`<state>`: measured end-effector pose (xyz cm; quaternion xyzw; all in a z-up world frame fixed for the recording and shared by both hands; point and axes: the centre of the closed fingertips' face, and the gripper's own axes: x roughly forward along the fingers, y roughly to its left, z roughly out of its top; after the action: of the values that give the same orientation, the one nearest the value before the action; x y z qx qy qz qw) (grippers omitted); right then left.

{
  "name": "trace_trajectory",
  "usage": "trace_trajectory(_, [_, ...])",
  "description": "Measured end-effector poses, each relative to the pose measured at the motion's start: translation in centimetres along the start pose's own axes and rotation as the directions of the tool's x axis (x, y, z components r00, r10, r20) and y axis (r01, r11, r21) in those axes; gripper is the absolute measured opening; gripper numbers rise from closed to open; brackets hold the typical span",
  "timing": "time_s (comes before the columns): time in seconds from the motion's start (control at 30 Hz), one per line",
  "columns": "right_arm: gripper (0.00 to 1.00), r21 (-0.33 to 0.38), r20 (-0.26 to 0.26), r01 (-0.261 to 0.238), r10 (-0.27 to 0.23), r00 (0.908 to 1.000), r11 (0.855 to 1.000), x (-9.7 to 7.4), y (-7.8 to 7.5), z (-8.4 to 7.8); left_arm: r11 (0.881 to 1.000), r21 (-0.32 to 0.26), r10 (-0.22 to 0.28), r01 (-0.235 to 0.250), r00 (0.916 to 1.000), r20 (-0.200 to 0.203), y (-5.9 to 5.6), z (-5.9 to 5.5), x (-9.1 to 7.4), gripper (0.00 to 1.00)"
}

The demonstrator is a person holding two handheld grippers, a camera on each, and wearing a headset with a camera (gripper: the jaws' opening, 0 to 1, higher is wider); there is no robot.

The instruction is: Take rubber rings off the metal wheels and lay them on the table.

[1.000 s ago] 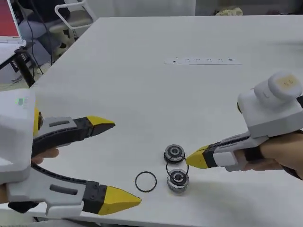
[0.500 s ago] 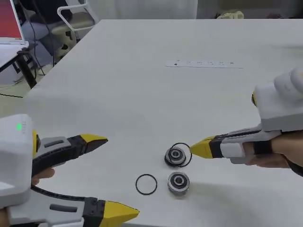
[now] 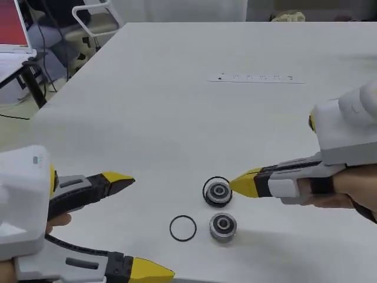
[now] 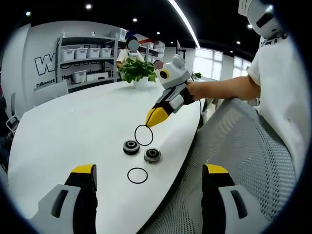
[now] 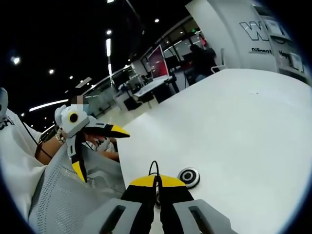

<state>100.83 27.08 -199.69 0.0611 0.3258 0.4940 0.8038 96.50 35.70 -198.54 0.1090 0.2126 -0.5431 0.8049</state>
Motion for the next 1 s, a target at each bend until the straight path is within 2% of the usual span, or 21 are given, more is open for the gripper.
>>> trace_trajectory(0.3, [0.0, -0.063, -0.012, -0.005, 0.004, 0.9999, 0.998, 1.4, 1.0, -0.2, 1.0, 0.005, 0.009, -0.009, 0.9996, -0.027, 0.1, -0.5, 0.0, 0.86])
trace_trajectory(0.5, [0.0, -0.087, -0.037, -0.012, 0.008, 0.9993, 0.996, 2.5, 1.4, -0.8, 1.0, 0.003, 0.006, -0.006, 0.9996, -0.026, 0.0, -0.5, 0.1, 0.87])
trace_trajectory(0.6, [0.0, -0.112, -0.076, -0.015, 0.006, 0.9971, 0.994, 3.1, 1.4, -1.7, 1.0, -0.003, 0.004, -0.004, 0.9998, -0.021, 0.0, -0.4, 0.1, 0.86])
trace_trajectory(0.73, [0.0, -0.128, -0.104, -0.013, 0.0, 0.9946, 0.992, 3.9, 1.7, -2.6, 1.0, -0.011, 0.005, -0.005, 0.9998, -0.02, 0.1, -0.5, 0.0, 0.86])
trace_trajectory(0.8, [0.0, -0.16, -0.122, -0.006, -0.014, 0.9924, 0.987, 4.3, 1.4, -3.1, 1.0, -0.013, 0.005, -0.006, 0.9997, -0.023, 0.1, -0.5, 0.0, 0.85])
trace_trajectory(0.9, [0.0, -0.178, -0.13, 0.011, -0.034, 0.991, 0.984, 4.8, 1.1, -3.4, 1.0, -0.012, 0.008, -0.008, 0.9996, -0.028, 0.1, -0.6, 0.0, 0.85])
trace_trajectory(1.0, [0.0, -0.167, -0.138, 0.016, -0.039, 0.9897, 0.986, 5.1, 1.0, -3.8, 1.0, -0.011, 0.009, -0.01, 0.9996, -0.027, 0.1, -0.6, 0.0, 0.85])
